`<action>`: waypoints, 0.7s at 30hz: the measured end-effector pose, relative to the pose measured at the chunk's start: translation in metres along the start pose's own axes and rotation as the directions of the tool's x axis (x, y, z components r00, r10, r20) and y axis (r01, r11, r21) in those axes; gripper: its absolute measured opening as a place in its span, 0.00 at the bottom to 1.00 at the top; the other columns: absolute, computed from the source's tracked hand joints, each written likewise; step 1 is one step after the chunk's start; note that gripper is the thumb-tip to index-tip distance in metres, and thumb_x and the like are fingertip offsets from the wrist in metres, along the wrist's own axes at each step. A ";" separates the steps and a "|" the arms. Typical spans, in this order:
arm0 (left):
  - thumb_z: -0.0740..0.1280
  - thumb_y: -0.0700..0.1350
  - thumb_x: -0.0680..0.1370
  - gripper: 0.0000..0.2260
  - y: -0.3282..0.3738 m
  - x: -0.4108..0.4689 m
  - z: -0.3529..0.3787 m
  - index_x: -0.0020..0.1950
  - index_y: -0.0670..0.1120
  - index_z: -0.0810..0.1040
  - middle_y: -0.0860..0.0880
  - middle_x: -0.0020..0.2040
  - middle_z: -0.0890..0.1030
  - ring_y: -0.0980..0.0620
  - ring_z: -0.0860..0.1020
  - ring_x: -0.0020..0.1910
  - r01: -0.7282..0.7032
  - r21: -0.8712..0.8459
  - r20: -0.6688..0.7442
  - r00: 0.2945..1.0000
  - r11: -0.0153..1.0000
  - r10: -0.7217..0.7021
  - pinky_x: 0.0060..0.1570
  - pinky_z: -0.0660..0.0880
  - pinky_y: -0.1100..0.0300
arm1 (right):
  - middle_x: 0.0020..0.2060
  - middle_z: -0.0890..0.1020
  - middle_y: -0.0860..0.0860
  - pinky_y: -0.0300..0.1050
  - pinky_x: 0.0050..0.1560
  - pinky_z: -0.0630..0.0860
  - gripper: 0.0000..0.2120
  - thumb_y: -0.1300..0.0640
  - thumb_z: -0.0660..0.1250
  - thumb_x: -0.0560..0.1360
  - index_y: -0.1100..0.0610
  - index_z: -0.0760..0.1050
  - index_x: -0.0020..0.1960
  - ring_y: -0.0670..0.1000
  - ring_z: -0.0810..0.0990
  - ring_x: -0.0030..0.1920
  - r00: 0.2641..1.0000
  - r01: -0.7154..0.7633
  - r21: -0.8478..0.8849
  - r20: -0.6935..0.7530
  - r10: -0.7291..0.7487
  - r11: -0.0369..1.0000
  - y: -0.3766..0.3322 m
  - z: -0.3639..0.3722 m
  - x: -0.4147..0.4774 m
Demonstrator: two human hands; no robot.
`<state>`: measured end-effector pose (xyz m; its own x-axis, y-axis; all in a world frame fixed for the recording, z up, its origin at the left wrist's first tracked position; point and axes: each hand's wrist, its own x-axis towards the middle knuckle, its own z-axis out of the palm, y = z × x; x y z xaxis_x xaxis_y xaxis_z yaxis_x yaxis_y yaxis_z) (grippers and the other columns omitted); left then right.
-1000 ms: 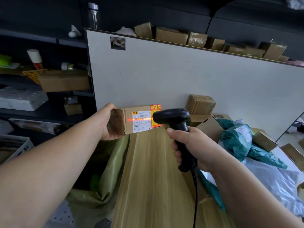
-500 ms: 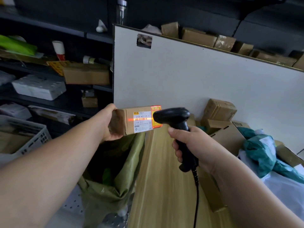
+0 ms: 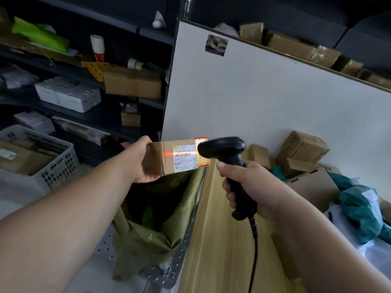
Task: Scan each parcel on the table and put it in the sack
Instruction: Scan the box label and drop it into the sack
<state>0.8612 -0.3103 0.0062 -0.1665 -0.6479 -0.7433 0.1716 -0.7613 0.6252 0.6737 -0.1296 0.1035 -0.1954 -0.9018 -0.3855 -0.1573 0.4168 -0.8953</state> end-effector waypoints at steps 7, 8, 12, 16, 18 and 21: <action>0.69 0.56 0.70 0.15 -0.004 0.020 -0.024 0.46 0.45 0.76 0.39 0.43 0.81 0.39 0.80 0.43 0.020 -0.012 -0.042 0.999 1.000 -0.021 0.40 0.79 0.43 | 0.29 0.77 0.52 0.45 0.31 0.74 0.12 0.51 0.69 0.78 0.60 0.72 0.47 0.49 0.74 0.27 0.998 -0.054 -0.012 0.038 0.054 0.998 0.001 0.015 0.014; 0.69 0.57 0.70 0.16 -0.005 0.023 -0.027 0.46 0.45 0.76 0.40 0.44 0.80 0.39 0.80 0.43 0.029 -0.013 -0.046 0.999 1.000 -0.029 0.40 0.79 0.42 | 0.29 0.77 0.52 0.45 0.31 0.74 0.12 0.51 0.69 0.78 0.60 0.72 0.47 0.50 0.74 0.27 0.997 -0.061 -0.019 0.041 0.062 0.998 0.002 0.016 0.015; 0.69 0.58 0.69 0.17 -0.012 0.034 -0.036 0.46 0.45 0.78 0.40 0.42 0.81 0.40 0.81 0.41 0.048 -0.013 -0.059 0.997 0.999 -0.049 0.38 0.78 0.42 | 0.29 0.76 0.52 0.45 0.30 0.73 0.12 0.51 0.69 0.78 0.60 0.72 0.49 0.50 0.73 0.27 0.995 -0.086 -0.022 0.048 0.087 0.996 0.004 0.024 0.020; 0.68 0.56 0.68 0.16 -0.019 0.041 -0.042 0.46 0.45 0.78 0.41 0.40 0.83 0.40 0.81 0.42 0.045 -0.016 -0.056 0.997 0.999 -0.045 0.43 0.78 0.41 | 0.29 0.76 0.52 0.44 0.29 0.74 0.12 0.51 0.69 0.78 0.59 0.72 0.49 0.49 0.73 0.27 0.992 -0.105 -0.031 0.065 0.107 0.994 0.007 0.028 0.024; 0.68 0.56 0.68 0.16 -0.021 0.041 -0.044 0.47 0.45 0.78 0.40 0.42 0.82 0.39 0.81 0.42 0.050 -0.023 -0.067 0.996 0.998 -0.052 0.46 0.77 0.40 | 0.29 0.77 0.52 0.43 0.29 0.74 0.12 0.51 0.69 0.78 0.59 0.73 0.50 0.49 0.74 0.27 0.992 -0.107 -0.035 0.070 0.109 0.994 0.008 0.028 0.026; 0.69 0.56 0.69 0.16 -0.024 0.041 -0.047 0.48 0.45 0.77 0.39 0.44 0.82 0.38 0.81 0.44 0.057 -0.034 -0.074 0.995 0.998 -0.059 0.47 0.76 0.39 | 0.29 0.77 0.52 0.44 0.29 0.74 0.14 0.50 0.70 0.77 0.60 0.73 0.52 0.49 0.74 0.27 0.994 -0.097 -0.032 0.057 0.098 0.995 0.011 0.028 0.028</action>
<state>0.8955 -0.3176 -0.0507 -0.1039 -0.5981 -0.7947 0.1946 -0.7958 0.5734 0.6940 -0.1534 0.0765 -0.1542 -0.8615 -0.4838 -0.1686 0.5054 -0.8463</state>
